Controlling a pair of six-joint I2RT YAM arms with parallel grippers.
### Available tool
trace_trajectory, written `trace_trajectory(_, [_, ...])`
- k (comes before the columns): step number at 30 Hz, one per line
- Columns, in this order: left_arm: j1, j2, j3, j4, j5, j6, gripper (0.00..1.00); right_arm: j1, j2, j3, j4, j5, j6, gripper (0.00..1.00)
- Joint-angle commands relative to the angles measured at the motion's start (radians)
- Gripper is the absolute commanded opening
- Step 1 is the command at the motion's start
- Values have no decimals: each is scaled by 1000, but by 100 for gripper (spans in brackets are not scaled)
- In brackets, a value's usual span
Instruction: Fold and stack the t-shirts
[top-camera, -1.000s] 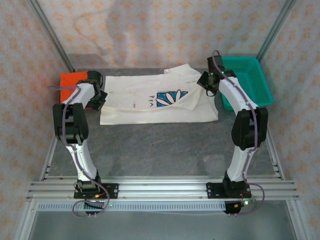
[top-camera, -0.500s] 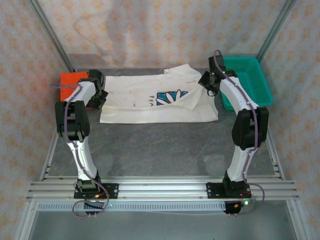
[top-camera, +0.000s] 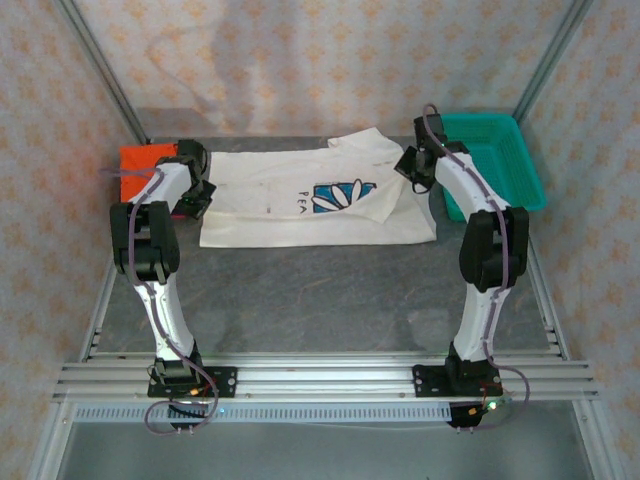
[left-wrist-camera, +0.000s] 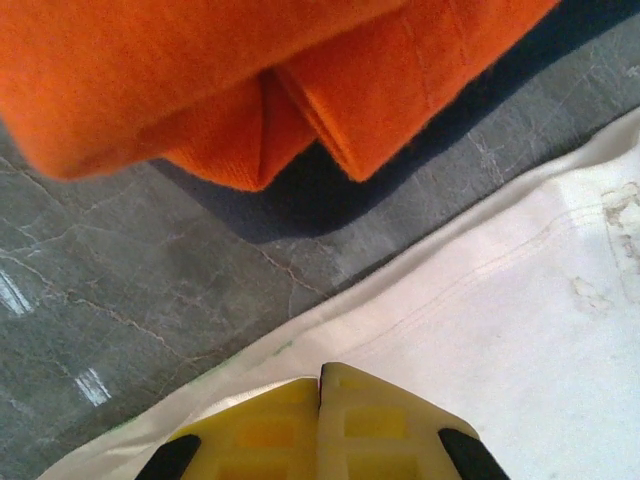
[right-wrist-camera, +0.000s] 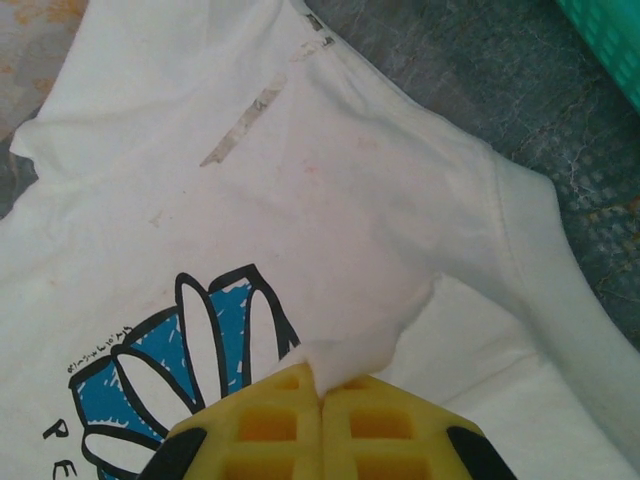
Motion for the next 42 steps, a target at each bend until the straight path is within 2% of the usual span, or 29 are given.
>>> trace_trajectory(1, [20, 2, -14, -36, -53, 0, 0, -6, 23, 58, 2, 9, -12, 0])
trace_trajectory(8, [25, 8, -23, -27, -41, -1, 0, -8, 64, 101, -10, -6, -11, 0])
trace_trajectory(10, [25, 14, -15, -30, -39, -2, 4, -8, 67, 104, -8, -9, -9, 0])
trace_trajectory(14, [25, 21, 2, -31, -40, 0, 4, -8, 73, 101, -9, -8, -9, 0])
trace_trajectory(19, [25, 31, 37, -41, -30, 13, 0, -8, 69, 95, -17, 9, -9, 0])
trace_trajectory(24, [25, 39, 61, -45, -27, 17, 0, -9, 44, 69, -7, 42, -9, 0])
trace_trajectory(42, [23, 76, 126, -55, -3, 39, 0, -20, 41, 44, 8, 21, 3, 0])
